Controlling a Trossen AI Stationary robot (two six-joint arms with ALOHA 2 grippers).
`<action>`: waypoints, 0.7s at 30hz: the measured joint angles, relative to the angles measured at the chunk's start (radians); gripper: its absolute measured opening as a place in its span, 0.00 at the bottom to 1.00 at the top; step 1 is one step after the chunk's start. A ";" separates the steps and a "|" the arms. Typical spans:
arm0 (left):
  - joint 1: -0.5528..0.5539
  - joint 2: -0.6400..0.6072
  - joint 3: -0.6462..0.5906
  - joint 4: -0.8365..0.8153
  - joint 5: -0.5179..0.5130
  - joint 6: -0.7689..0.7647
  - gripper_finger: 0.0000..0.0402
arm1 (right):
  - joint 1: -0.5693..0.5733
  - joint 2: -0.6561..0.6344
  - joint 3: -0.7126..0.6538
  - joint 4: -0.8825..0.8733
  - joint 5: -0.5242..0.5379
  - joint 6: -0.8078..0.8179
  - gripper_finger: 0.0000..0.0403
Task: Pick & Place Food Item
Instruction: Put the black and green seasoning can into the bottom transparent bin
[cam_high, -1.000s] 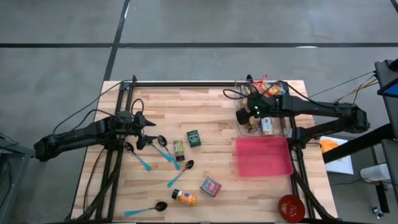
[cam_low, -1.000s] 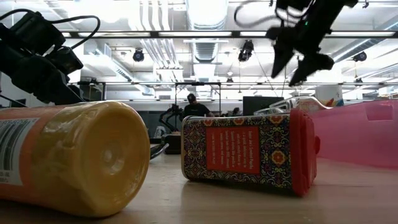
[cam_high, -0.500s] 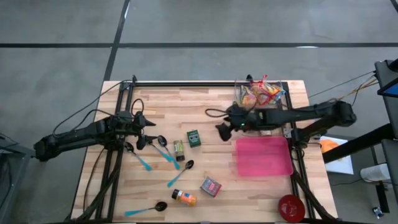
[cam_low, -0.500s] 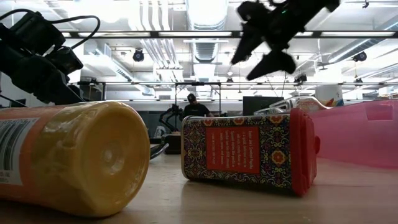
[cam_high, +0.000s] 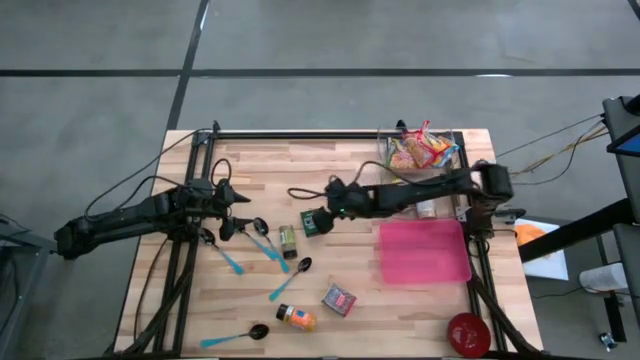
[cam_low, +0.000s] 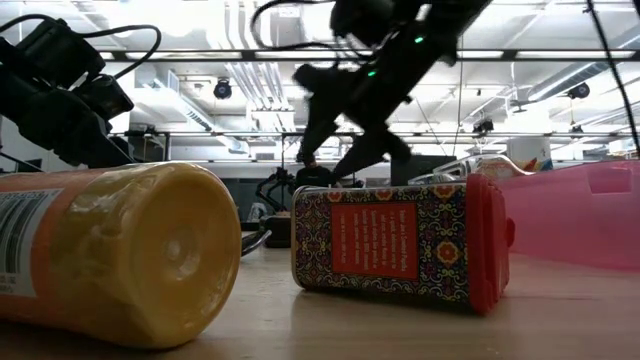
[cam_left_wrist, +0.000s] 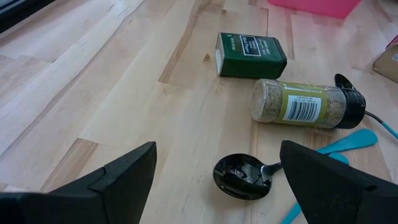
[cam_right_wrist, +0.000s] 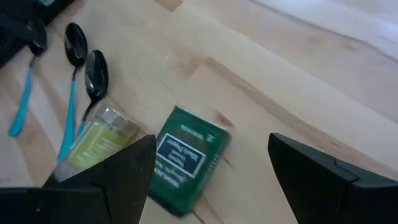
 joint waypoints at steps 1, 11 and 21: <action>0.000 0.000 0.000 0.000 0.000 0.000 0.86 | 0.000 0.026 0.024 0.000 0.008 0.000 0.76; 0.000 0.000 0.000 0.000 0.000 0.000 0.86 | 0.026 0.192 0.204 -0.149 0.157 0.050 0.79; 0.000 0.000 0.000 0.000 0.000 0.000 0.86 | 0.053 0.231 0.243 -0.136 0.145 0.063 0.94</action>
